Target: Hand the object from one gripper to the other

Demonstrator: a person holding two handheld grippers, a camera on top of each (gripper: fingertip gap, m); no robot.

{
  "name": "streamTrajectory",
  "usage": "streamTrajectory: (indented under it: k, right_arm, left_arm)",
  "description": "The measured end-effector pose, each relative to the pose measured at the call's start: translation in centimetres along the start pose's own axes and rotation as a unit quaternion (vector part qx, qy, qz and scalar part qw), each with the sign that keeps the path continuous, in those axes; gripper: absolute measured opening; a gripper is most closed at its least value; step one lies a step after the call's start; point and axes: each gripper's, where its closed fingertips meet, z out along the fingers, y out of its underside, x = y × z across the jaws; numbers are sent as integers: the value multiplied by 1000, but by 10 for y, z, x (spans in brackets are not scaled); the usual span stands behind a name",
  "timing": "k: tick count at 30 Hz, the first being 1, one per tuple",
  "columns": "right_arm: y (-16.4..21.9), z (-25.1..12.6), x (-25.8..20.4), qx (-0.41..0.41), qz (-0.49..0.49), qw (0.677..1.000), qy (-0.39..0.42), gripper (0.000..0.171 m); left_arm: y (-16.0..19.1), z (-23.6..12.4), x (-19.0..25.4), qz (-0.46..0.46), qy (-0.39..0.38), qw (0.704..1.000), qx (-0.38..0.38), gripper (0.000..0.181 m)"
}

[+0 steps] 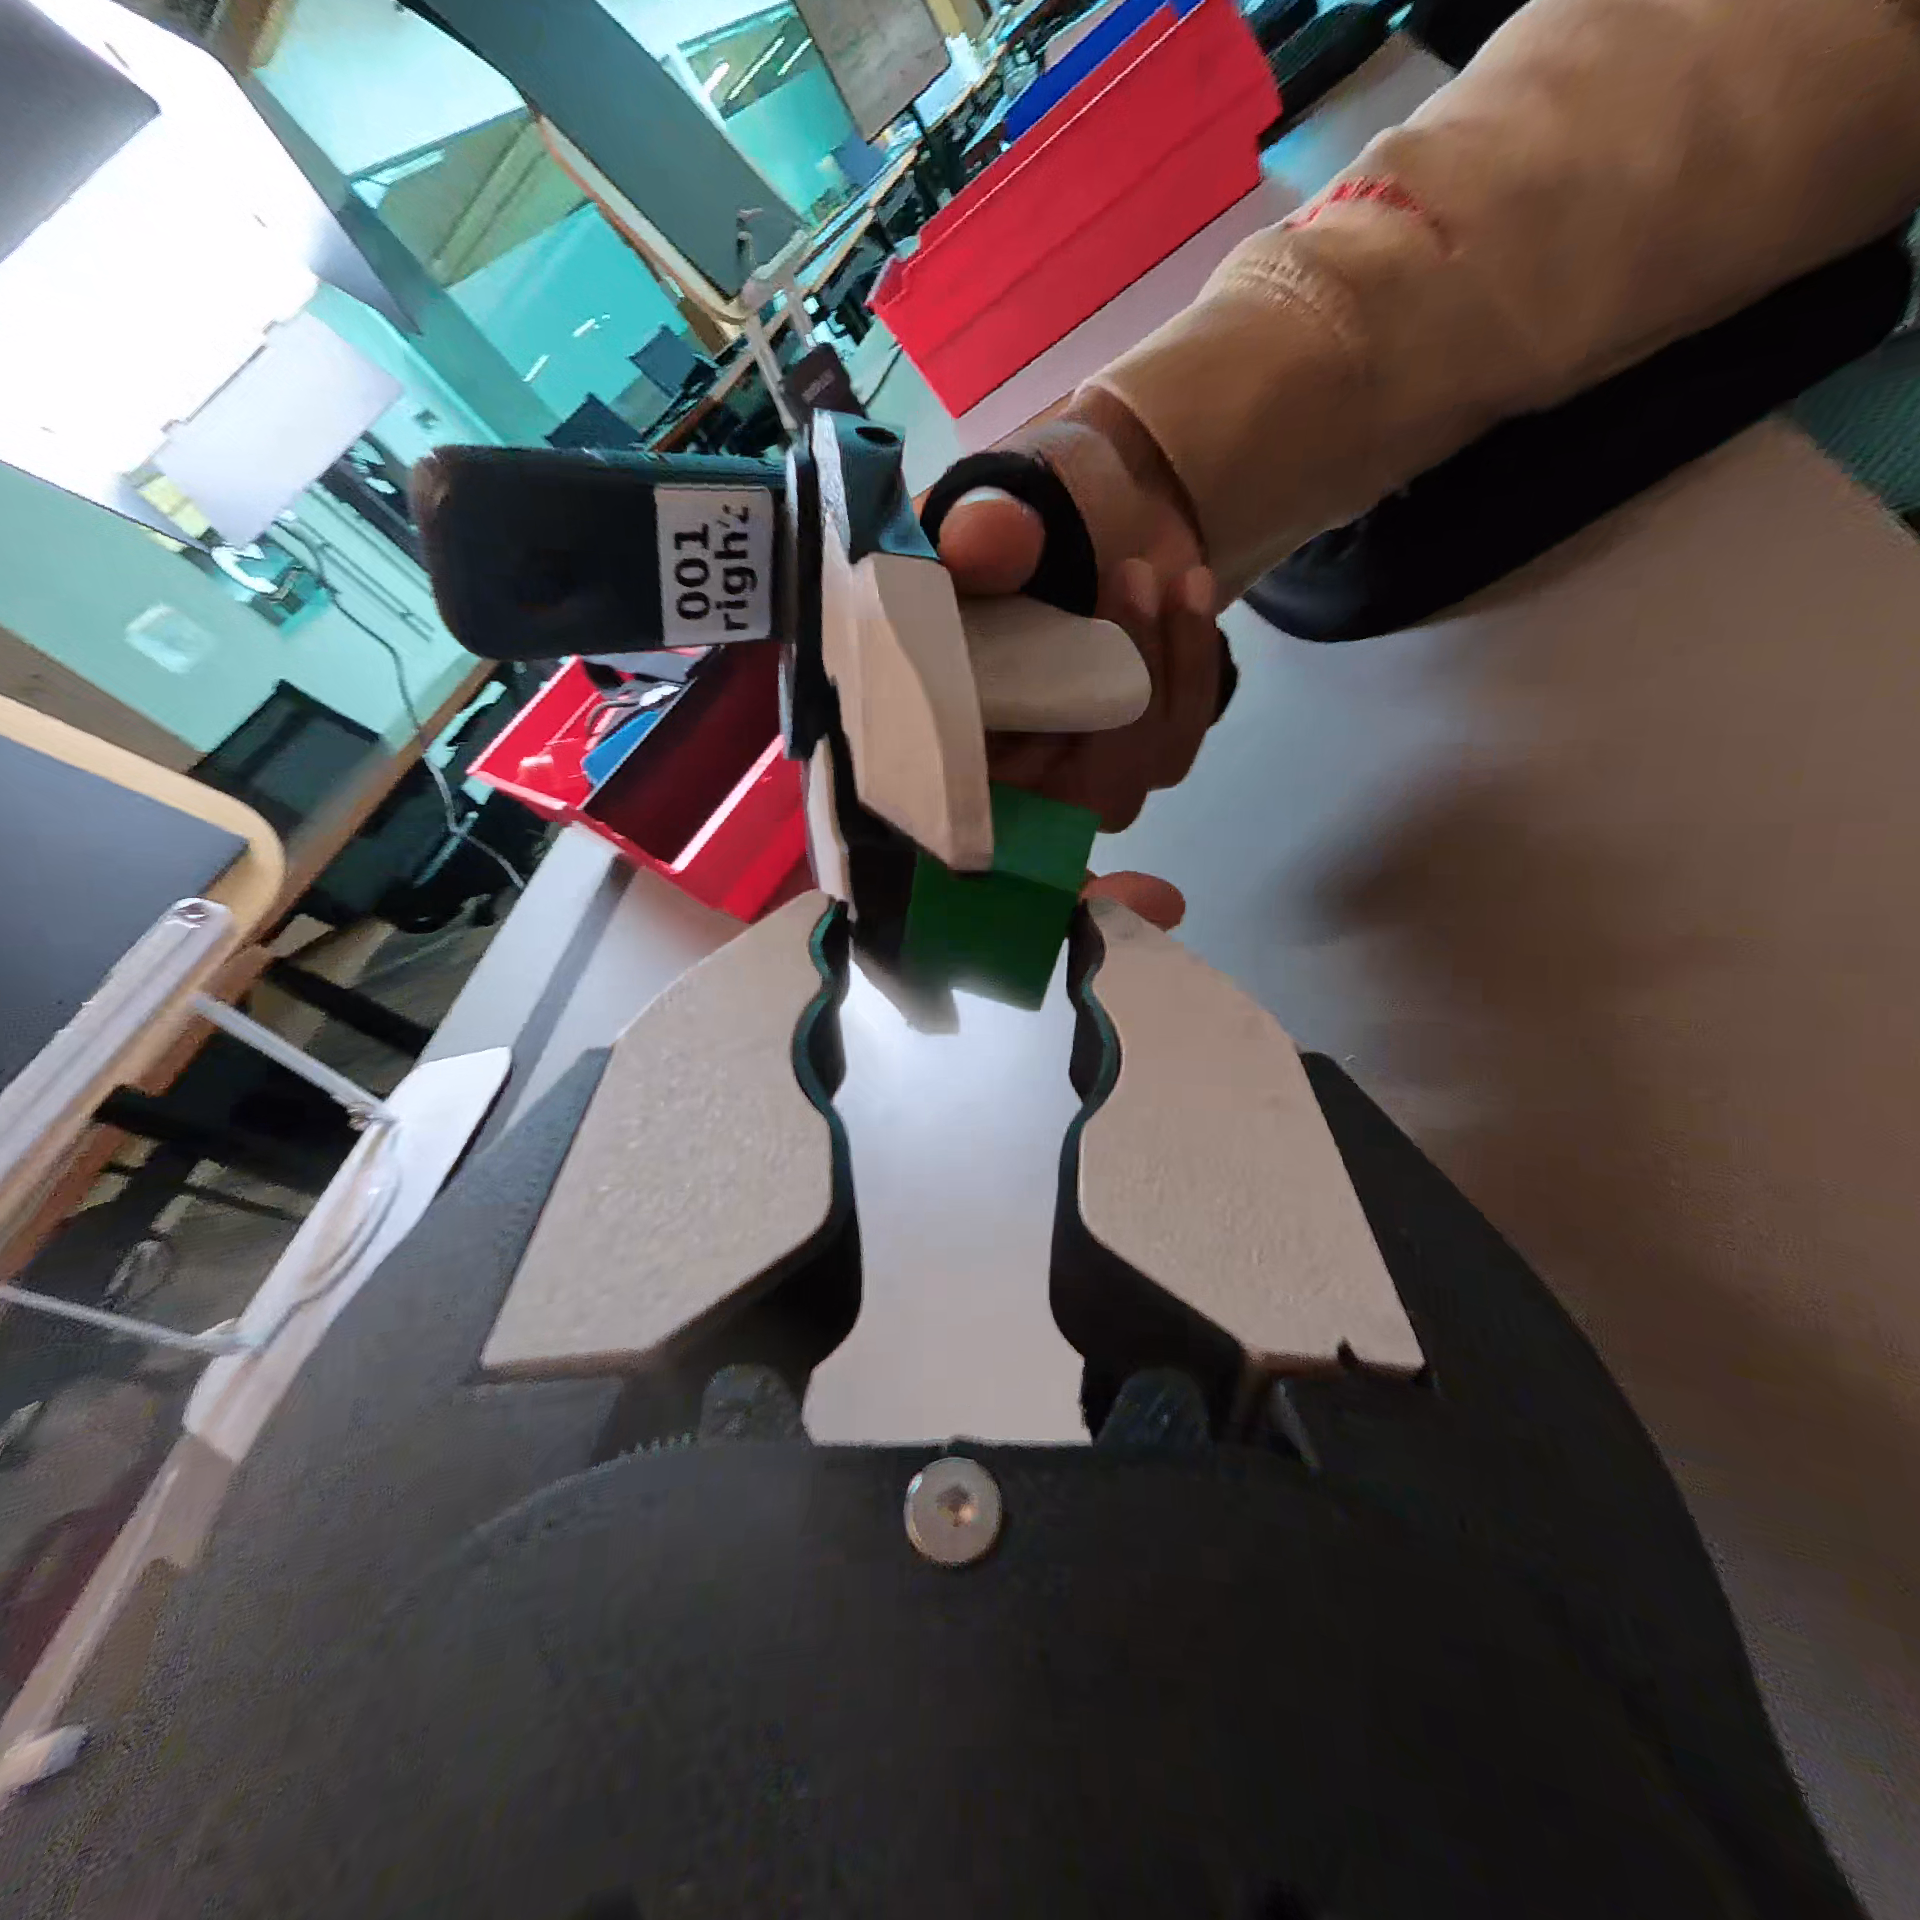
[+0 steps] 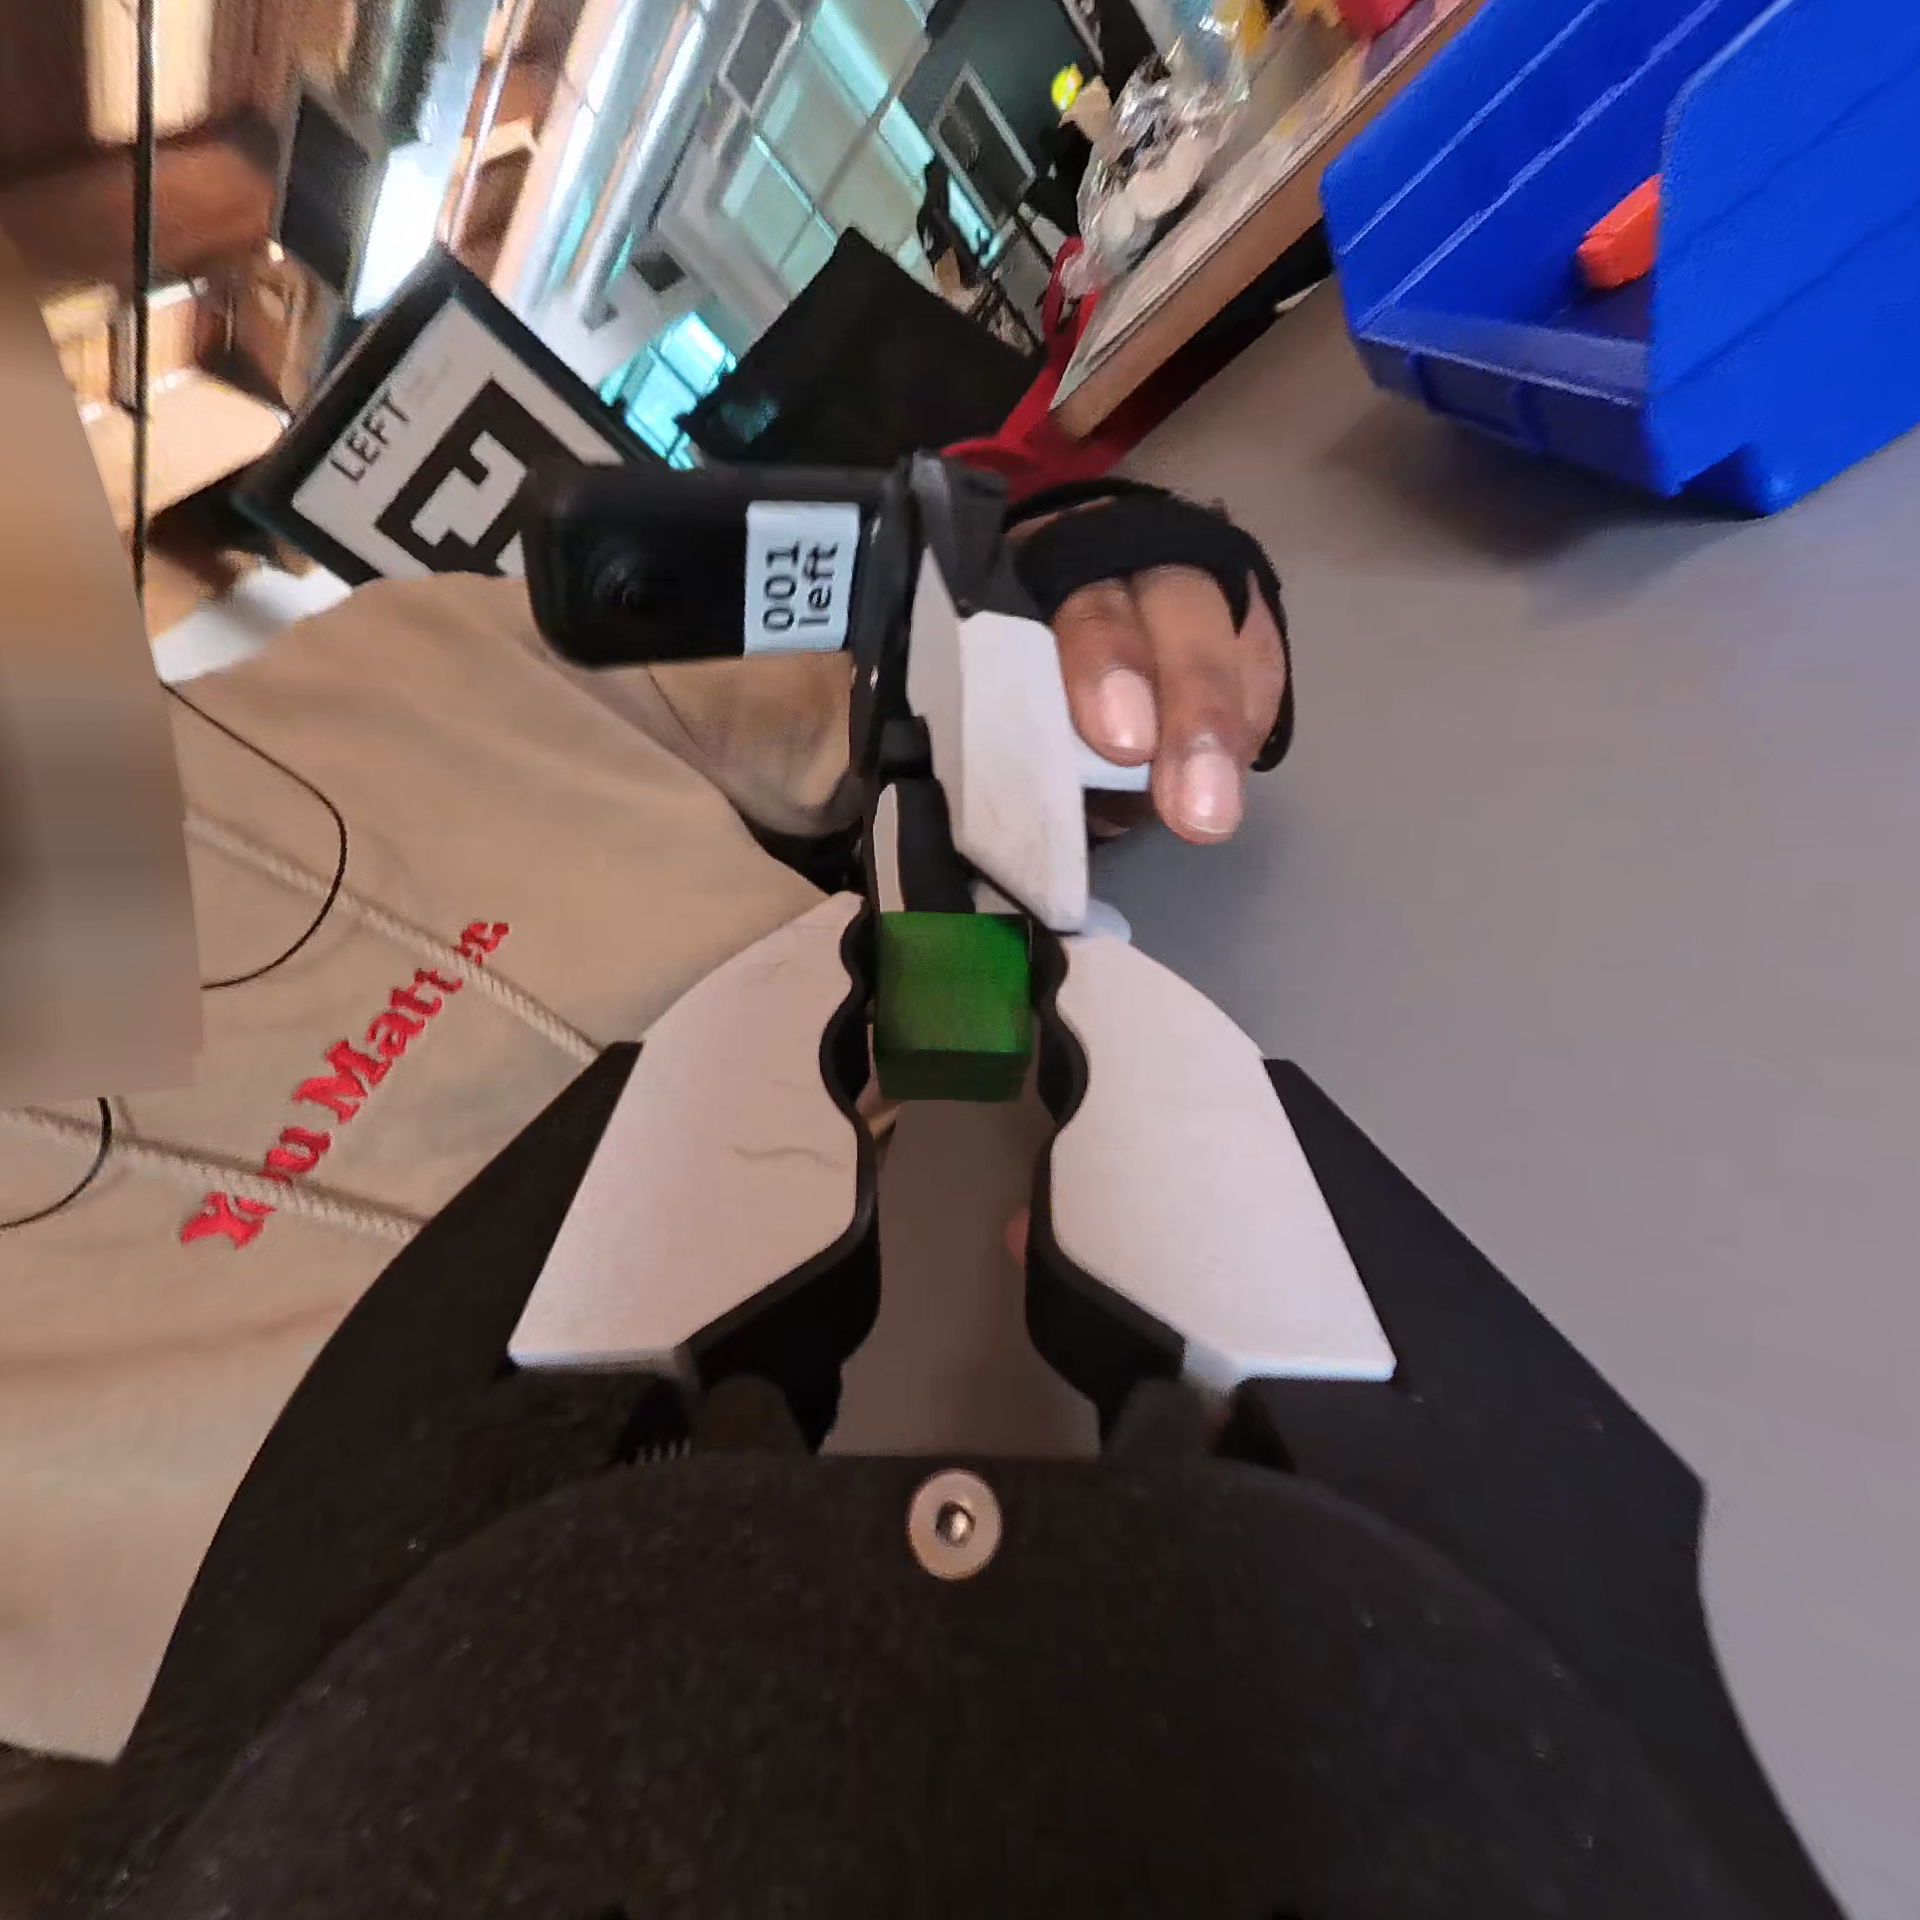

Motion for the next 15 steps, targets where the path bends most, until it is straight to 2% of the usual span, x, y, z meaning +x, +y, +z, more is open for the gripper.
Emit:
streamTrajectory:
  k: [2,4,8,12,15]
  right_arm:
    - [-3,0,3,15,14,1000,-3,28]
    - [-10,-1,11,38,9,999,27,43]
    - [-33,-24,25,87,-134,977,144,54]
    - [-41,-35,28,69,-344,895,275,54]
    - [-37,-29,38,8,-485,795,365,55]
  left_arm:
    - [1,-1,-8,11,-31,999,-2,31]
    - [1,-4,-17,-2,-52,999,-1,31]
    - [9,-10,-43,-151,-72,986,1,31]
    - [20,-11,-52,-345,-35,938,14,30]
    - [25,-5,-43,-435,1,901,8,30]
